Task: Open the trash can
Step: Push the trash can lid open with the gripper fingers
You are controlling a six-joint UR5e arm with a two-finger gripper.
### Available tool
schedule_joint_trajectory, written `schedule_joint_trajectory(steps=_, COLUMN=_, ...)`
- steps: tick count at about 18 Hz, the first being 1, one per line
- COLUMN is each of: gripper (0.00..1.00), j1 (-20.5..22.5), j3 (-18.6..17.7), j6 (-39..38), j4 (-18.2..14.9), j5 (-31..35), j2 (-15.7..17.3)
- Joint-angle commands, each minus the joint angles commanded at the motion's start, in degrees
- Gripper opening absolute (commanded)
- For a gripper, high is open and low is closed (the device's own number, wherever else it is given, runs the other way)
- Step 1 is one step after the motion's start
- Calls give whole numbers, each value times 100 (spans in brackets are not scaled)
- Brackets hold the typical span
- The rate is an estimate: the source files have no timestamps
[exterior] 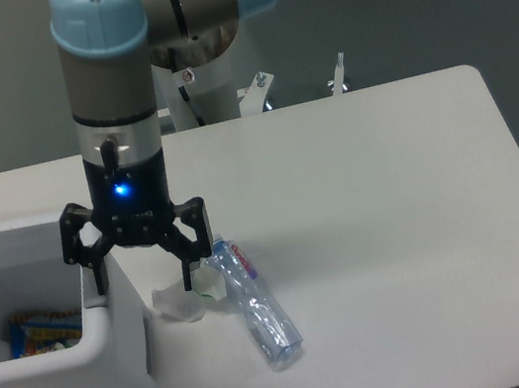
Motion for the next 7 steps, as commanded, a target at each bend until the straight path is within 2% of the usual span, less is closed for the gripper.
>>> schedule_joint_trajectory(steps=2, gripper=100, j1=149, j3=19, j6=473, j4=-149, j5=105, j2=53)
schedule_joint_trajectory(steps=5, gripper=100, j1=299, j3=19, j6=1554, j4=-650, j5=482, j2=106)
schedule_joint_trajectory(steps=7, gripper=100, j1=369, j3=10, j6=1907, j4=-712, j5=676, j2=106)
